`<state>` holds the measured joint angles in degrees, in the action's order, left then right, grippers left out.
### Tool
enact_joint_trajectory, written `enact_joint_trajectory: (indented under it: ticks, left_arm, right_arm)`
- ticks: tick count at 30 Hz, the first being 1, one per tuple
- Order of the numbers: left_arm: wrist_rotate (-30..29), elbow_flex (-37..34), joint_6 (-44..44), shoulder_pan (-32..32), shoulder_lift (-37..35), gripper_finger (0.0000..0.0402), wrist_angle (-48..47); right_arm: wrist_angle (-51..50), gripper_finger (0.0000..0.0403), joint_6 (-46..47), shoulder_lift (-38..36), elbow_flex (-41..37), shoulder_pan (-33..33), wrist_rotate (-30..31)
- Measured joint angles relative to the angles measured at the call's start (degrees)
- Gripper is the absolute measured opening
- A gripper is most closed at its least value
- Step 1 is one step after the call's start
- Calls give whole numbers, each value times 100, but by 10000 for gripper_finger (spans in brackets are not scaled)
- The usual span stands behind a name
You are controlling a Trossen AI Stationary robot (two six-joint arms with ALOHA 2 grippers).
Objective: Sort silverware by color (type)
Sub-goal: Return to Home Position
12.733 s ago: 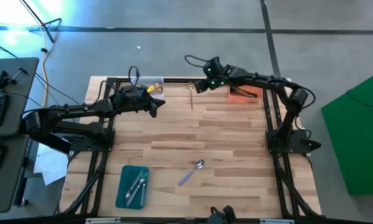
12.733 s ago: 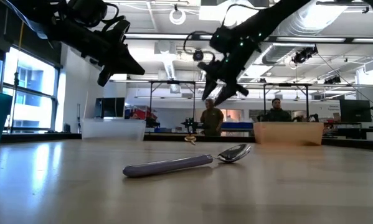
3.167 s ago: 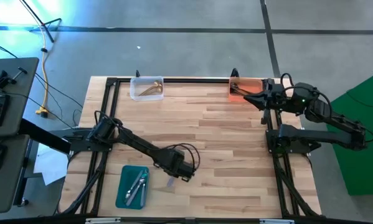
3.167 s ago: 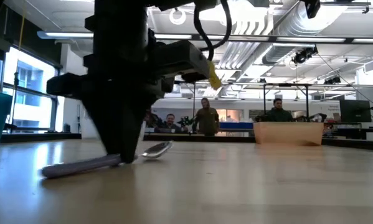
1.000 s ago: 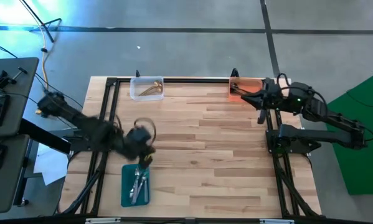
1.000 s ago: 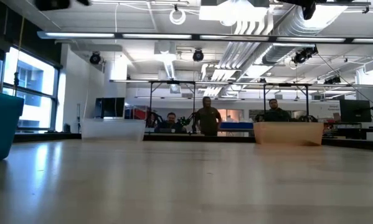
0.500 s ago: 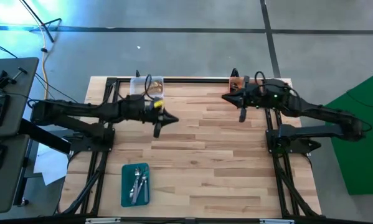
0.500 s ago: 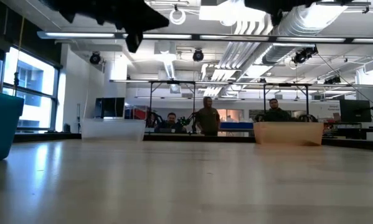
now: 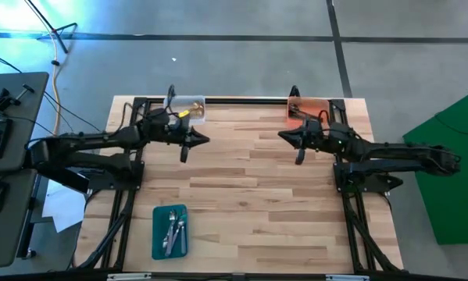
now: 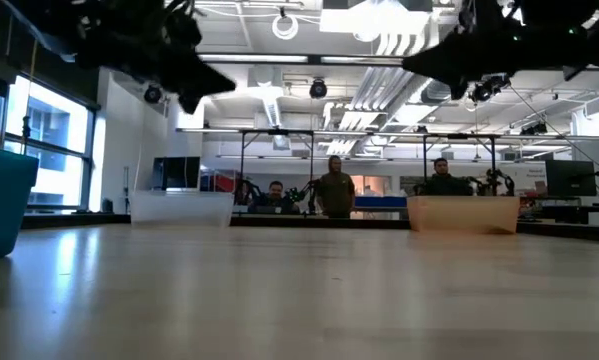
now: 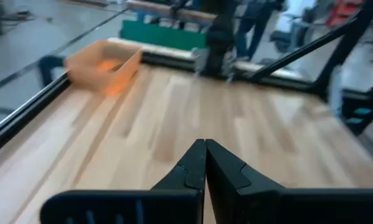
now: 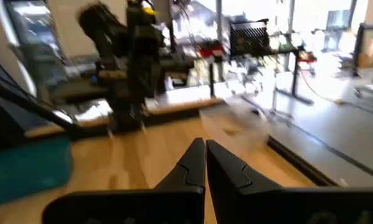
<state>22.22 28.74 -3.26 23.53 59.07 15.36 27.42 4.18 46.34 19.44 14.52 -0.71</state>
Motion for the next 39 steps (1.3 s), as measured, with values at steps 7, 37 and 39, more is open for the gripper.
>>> enact_joint_trajectory:
  ticks: [7,37,39]
  left_arm:
    - [-6,-1066,159,639,-1109,0,90]
    - [-1731,-2783,-265,962,-5187,0,-730]
    - [-2033,-2803,-261,772,-5408,0,-1286]
  right_arm:
    - [-959,0,-163,-1327,-591,4,435]
    - [-2172,0,147,-4632,-1881,7,1010]
    - [-2346,0,220,-4600,-1888,4,1150]
